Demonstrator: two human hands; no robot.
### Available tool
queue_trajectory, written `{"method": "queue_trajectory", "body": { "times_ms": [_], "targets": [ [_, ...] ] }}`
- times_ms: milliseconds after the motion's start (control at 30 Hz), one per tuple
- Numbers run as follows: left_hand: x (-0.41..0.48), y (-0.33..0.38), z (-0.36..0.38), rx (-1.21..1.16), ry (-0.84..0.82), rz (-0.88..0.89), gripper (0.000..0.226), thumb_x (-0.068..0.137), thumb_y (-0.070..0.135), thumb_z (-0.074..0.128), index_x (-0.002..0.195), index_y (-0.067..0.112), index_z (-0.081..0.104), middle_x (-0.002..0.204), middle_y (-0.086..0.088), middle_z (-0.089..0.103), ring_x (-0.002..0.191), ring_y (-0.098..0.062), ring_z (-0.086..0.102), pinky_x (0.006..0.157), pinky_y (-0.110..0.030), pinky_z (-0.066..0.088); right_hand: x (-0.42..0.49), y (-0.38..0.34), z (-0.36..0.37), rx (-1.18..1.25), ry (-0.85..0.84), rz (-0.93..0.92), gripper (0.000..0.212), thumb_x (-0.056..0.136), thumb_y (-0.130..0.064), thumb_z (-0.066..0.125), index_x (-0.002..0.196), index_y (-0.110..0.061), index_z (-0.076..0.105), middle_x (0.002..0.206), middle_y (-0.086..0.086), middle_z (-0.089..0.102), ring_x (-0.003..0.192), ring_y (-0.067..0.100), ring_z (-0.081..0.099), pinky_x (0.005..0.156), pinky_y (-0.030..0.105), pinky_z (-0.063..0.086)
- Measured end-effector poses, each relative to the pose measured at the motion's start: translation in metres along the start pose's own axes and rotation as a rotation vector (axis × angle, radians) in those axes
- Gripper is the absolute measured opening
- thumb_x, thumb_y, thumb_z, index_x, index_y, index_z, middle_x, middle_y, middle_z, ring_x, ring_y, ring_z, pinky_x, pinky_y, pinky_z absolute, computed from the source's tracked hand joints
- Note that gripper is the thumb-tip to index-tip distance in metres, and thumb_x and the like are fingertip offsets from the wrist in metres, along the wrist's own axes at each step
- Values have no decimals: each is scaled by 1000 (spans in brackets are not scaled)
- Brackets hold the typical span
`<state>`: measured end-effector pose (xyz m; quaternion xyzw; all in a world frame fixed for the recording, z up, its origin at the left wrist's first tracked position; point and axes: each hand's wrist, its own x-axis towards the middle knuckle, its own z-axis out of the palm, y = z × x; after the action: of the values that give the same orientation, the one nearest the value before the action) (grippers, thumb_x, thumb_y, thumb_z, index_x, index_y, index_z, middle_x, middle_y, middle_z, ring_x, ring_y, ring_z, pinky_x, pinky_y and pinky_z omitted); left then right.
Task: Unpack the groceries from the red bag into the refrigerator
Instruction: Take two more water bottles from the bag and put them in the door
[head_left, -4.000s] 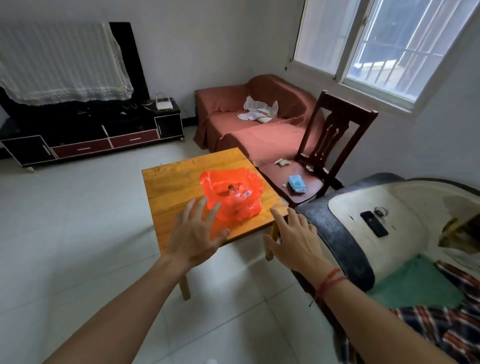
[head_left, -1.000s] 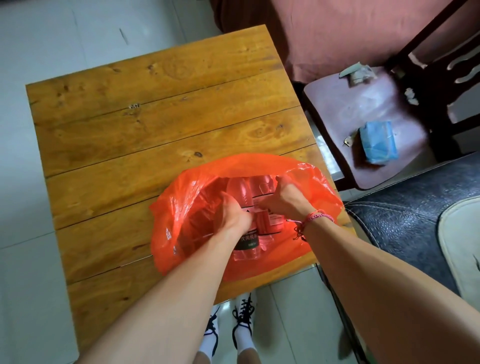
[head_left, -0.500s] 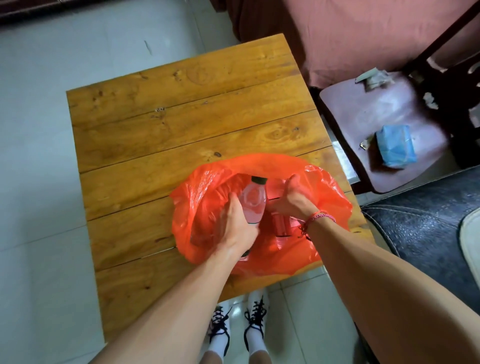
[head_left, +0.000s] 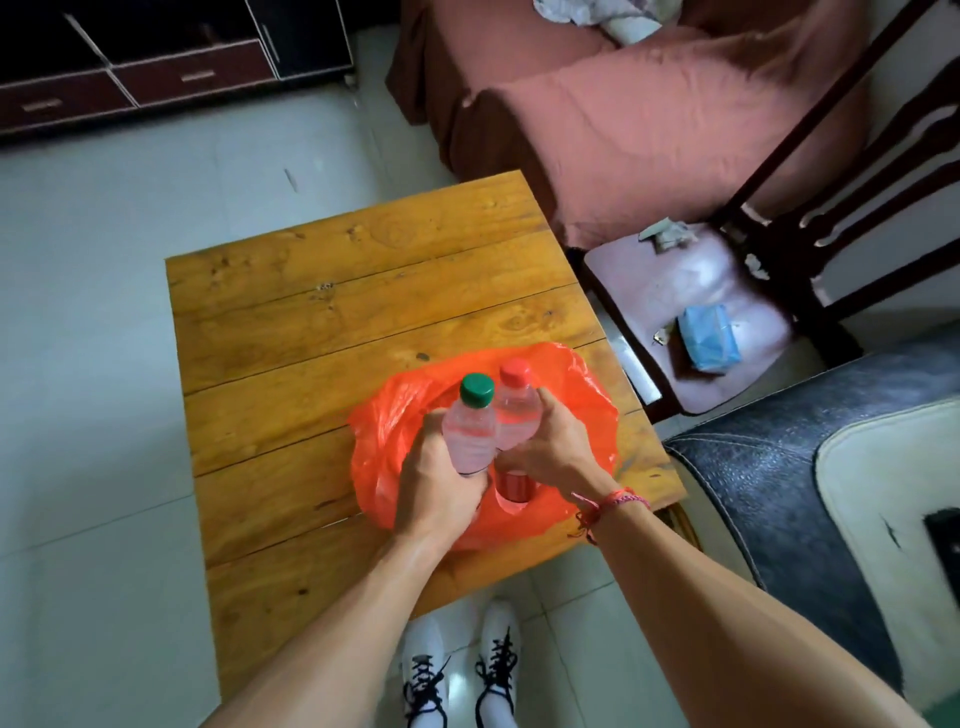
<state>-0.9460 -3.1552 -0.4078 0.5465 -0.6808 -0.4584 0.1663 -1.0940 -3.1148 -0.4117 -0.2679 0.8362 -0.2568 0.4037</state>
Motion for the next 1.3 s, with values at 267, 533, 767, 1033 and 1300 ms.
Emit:
{"method": "queue_trajectory", "body": {
  "times_ms": [267, 533, 767, 1033, 1300],
  "targets": [
    [-15, 60, -76, -90, -18, 161, 60, 65, 25, 90, 110, 38, 53, 91, 18, 65, 82, 4, 61, 67, -12, 46, -66, -73, -60, 64, 65, -164, 65, 47, -20, 82, 108, -25, 59, 99, 5, 70, 89, 29, 69, 70, 48, 61],
    [-30, 144, -158, -281, -17, 279, 64, 66, 11, 88, 118, 31, 58, 101, 14, 68, 90, 2, 65, 76, -25, 54, -126, -151, -125, 173, 211, -363, 75, 36, -35, 86, 108, -32, 62, 102, -3, 72, 95, 22, 70, 80, 47, 62],
    [-53, 224, -231, -322, -4, 432, 56, 71, 14, 86, 112, 34, 55, 97, 16, 66, 86, 4, 62, 67, -17, 48, -177, -221, -176, 242, 279, -541, 67, 39, -39, 84, 103, -37, 65, 96, -7, 75, 93, 17, 72, 89, 48, 60],
    [-81, 300, -298, -380, -20, 578, 64, 59, 22, 90, 115, 36, 61, 102, 7, 74, 94, -9, 71, 77, -28, 57, -236, -286, -230, 287, 298, -737, 55, 45, -34, 88, 96, -37, 66, 91, -7, 76, 86, 16, 75, 86, 50, 61],
    [-107, 344, -345, -358, 39, 685, 59, 70, 6, 86, 118, 27, 60, 103, -2, 75, 94, -19, 73, 83, -36, 59, -276, -330, -265, 213, 331, -838, 56, 49, -34, 90, 100, -29, 67, 91, -7, 77, 82, 13, 76, 84, 45, 62]
  ]
}}
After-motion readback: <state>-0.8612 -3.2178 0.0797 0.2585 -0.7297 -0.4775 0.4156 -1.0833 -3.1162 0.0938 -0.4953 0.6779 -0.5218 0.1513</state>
